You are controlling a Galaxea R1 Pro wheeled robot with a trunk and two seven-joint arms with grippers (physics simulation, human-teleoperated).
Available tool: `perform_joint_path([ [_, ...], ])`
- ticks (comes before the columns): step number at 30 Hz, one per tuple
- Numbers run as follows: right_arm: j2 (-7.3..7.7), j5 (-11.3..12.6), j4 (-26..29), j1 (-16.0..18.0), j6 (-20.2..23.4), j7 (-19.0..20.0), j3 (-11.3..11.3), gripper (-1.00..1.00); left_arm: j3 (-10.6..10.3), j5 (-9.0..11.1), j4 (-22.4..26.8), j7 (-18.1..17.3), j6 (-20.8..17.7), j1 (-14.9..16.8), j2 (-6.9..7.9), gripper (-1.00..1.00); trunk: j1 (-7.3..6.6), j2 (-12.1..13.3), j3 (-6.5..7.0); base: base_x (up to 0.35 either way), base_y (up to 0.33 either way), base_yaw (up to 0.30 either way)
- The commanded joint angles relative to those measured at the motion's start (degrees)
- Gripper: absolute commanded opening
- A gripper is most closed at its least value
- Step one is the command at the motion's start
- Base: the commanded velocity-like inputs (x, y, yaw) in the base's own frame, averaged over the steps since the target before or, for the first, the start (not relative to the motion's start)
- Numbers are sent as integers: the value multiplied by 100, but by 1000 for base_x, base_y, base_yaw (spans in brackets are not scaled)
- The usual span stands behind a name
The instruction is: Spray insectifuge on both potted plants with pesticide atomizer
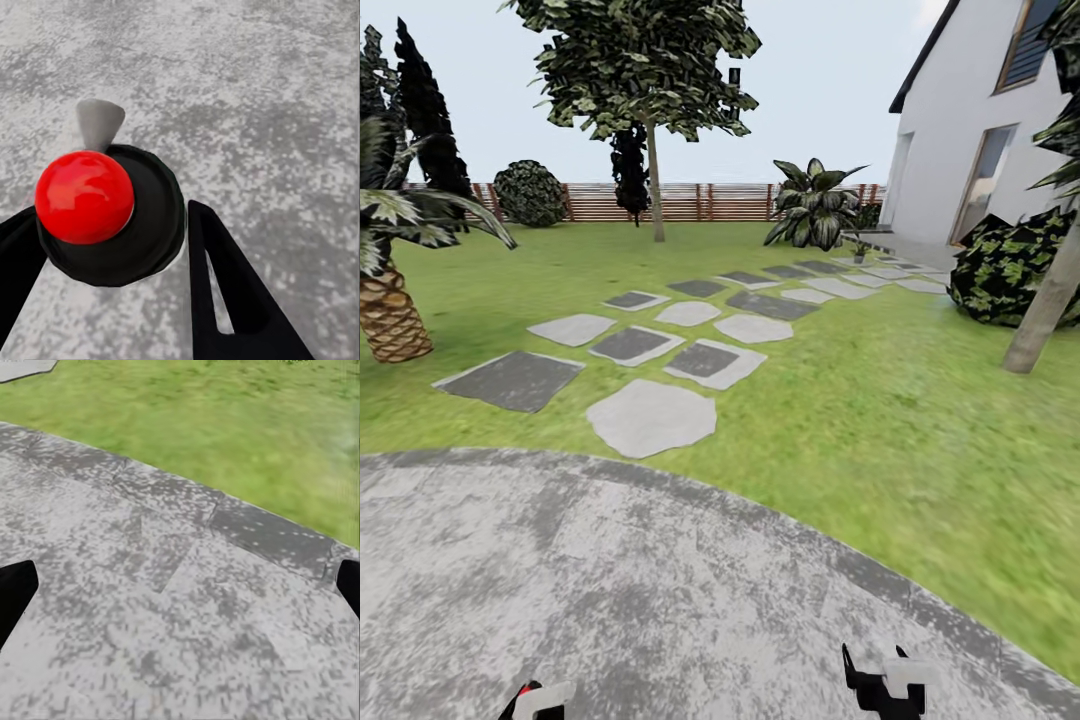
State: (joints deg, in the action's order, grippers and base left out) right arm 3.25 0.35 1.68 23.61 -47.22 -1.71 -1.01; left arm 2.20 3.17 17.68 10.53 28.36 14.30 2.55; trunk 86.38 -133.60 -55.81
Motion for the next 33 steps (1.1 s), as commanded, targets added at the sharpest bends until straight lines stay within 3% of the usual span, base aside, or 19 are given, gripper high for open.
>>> perform_joint_path([
  [1,0,0,-3,3,-15,-5,-5,100,-2,33,-6,-7,21,3,0,-100,2,-2,-5,339,0,-4],
  [13,-3,0,-1,3,-15,-5,-5,100,0,35,-10,-7,21,3,0,-100,2,-2,-5,339,13,0],
  [33,18,1,-1,3,-24,1,-5,100,0,35,-10,-7,21,3,0,-100,2,-2,-5,338,116,0],
])
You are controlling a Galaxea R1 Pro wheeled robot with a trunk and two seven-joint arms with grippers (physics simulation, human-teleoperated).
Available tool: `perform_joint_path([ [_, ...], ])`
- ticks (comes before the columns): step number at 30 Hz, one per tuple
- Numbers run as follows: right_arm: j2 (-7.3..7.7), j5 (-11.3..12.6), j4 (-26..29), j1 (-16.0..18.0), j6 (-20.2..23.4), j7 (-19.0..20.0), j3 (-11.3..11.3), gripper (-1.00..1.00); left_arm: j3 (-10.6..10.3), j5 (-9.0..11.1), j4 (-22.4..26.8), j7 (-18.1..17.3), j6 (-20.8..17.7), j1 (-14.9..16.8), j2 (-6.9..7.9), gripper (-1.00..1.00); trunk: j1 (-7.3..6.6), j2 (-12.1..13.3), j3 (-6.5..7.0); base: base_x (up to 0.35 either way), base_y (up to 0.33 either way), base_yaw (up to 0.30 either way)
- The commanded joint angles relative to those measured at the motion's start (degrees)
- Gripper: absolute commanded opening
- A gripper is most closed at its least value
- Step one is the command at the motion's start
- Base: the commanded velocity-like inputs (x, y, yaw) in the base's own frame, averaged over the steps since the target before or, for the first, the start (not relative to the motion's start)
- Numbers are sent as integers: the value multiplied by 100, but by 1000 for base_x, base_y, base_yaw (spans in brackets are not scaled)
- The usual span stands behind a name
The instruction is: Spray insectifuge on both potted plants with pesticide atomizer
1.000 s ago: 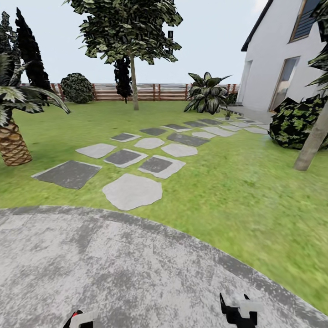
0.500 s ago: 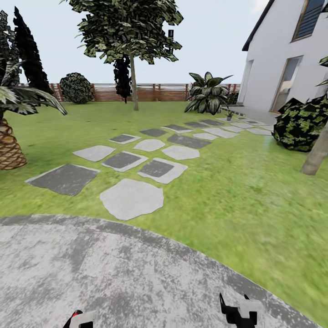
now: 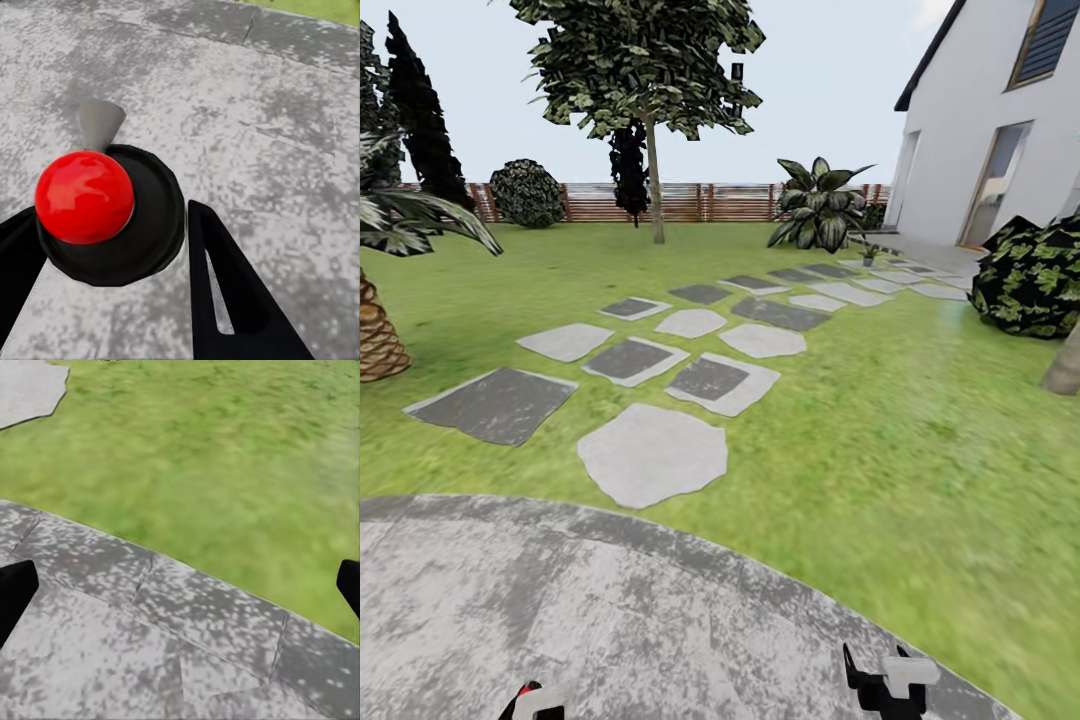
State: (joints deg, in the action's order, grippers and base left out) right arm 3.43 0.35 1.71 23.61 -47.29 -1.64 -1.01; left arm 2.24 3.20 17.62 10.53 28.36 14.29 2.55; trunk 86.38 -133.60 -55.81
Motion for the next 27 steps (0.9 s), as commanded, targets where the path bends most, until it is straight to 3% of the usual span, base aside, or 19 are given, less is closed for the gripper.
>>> perform_joint_path([
  [1,0,0,-4,3,-17,-5,-5,100,-4,32,-4,-7,21,3,0,-100,2,-2,-5,338,97,0],
  [27,-9,3,-4,3,1,-9,-10,100,-4,32,-4,-7,21,3,0,-100,2,-2,-5,338,10,0],
])
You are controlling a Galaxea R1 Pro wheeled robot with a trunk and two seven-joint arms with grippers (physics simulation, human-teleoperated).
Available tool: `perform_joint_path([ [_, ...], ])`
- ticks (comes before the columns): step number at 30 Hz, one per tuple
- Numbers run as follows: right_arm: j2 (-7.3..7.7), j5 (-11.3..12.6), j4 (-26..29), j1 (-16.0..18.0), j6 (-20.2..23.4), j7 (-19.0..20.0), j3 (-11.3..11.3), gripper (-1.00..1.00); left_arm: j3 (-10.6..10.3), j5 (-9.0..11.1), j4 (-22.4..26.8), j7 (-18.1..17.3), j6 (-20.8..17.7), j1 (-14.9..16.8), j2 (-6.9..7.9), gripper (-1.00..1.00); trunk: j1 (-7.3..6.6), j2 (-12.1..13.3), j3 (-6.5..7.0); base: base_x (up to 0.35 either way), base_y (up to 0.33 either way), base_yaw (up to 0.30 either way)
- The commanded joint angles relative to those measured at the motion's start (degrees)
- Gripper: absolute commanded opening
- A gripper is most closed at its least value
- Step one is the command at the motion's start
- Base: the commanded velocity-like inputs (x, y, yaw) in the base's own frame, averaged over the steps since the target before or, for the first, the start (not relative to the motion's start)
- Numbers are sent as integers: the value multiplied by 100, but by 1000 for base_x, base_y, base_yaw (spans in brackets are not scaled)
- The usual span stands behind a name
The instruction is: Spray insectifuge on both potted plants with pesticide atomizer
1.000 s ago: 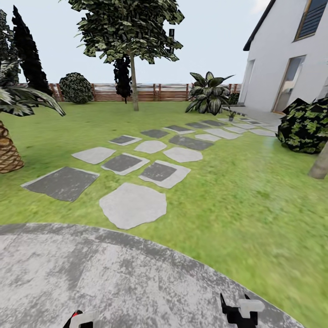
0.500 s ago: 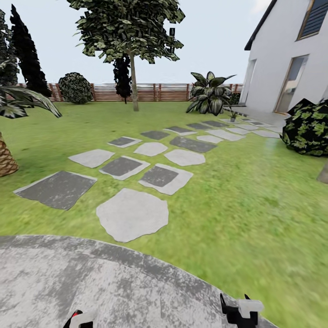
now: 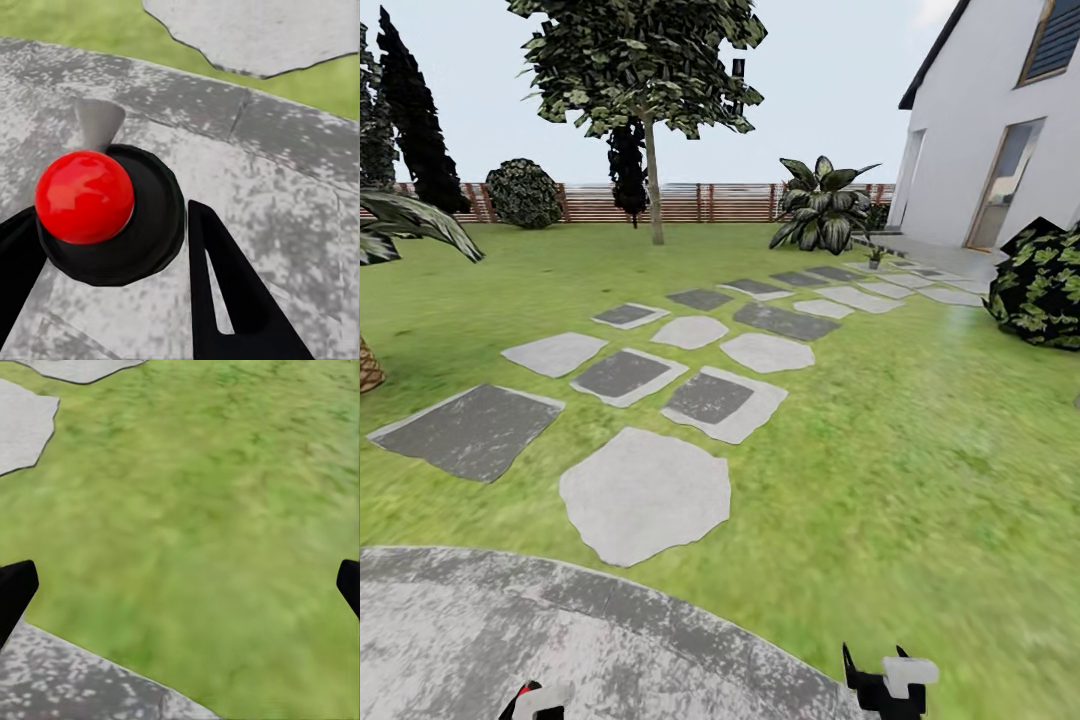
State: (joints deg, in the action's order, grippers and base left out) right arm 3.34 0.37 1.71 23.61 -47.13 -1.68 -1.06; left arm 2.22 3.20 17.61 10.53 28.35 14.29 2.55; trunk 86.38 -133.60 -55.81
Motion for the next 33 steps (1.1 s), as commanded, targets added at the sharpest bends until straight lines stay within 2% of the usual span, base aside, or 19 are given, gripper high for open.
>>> perform_joint_path([
  [1,3,3,-4,3,-16,-6,-6,100,-3,32,-3,-7,21,3,0,-100,2,-2,-5,338,0,0],
  [33,0,3,-4,3,-20,-17,-2,100,-3,32,-3,-7,21,2,0,-100,2,-2,-5,338,0,0],
])
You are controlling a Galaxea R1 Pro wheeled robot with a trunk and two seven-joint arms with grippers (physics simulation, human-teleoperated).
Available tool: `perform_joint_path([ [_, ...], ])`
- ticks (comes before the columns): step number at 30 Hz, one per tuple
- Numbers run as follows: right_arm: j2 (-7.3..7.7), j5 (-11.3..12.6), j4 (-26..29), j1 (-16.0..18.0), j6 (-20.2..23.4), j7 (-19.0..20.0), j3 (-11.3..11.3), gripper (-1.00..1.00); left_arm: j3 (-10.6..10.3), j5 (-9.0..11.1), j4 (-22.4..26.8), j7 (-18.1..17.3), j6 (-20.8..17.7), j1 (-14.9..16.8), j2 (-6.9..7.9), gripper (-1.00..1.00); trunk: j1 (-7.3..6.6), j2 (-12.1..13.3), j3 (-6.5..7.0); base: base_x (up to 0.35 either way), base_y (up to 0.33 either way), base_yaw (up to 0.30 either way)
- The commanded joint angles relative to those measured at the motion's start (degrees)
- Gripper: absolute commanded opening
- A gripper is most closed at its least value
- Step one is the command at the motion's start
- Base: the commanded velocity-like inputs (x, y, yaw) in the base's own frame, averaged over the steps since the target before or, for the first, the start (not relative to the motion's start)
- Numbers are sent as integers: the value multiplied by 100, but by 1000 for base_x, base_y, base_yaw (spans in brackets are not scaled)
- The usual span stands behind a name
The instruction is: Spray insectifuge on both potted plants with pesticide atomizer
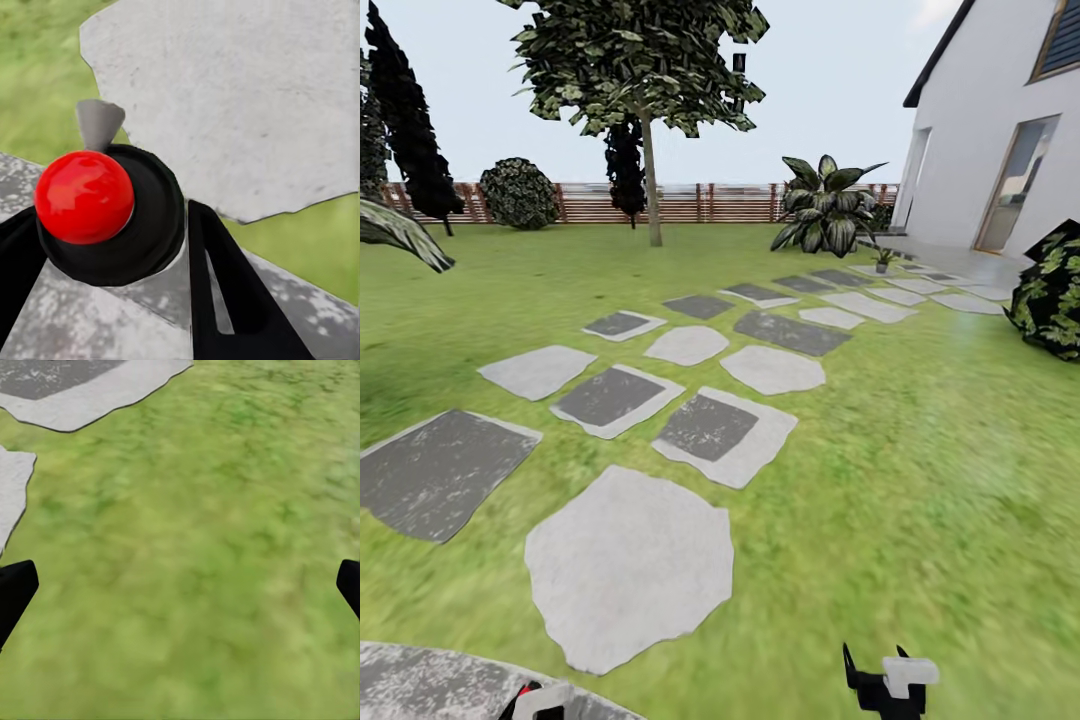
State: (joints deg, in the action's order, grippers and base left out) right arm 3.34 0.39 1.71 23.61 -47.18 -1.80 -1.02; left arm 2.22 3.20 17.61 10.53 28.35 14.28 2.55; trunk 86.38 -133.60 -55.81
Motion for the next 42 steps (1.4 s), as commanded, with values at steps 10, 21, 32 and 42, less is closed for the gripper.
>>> perform_joint_path([
  [10,-7,1,-4,3,-19,-5,-3,100,-3,32,-3,-7,21,4,0,-100,2,-2,-5,338,0,0],
  [21,-9,0,-4,3,-19,-5,-4,100,-3,32,-3,-7,21,4,0,-100,2,-2,-5,338,0,0],
  [32,-9,0,-4,3,-16,-5,-3,100,-3,32,-3,-7,21,4,0,-100,2,-2,-5,338,0,0],
  [42,-1,-4,-4,3,-11,11,-4,100,-3,32,-3,-7,21,4,0,-100,2,-2,-5,338,0,0],
])
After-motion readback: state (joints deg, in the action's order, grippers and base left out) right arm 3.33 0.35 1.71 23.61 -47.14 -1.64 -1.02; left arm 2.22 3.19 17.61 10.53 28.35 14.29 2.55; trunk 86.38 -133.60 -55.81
